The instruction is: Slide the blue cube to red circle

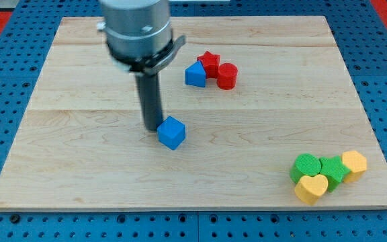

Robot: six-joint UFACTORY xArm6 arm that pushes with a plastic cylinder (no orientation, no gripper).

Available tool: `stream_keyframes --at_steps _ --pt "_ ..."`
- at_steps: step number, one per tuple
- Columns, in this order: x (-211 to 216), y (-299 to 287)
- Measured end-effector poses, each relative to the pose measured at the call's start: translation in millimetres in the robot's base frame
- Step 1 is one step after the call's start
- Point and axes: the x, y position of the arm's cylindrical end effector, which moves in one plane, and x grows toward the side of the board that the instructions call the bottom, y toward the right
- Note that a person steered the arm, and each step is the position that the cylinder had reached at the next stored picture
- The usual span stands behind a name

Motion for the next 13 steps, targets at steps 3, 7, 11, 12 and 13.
stream_keyframes --at_steps 3,7,11,12,13 --pt "51.1 -10.5" --pt "54.5 89.6" --pt "38.4 91.3" --pt "53.1 69.8" --pt "41.4 22.4"
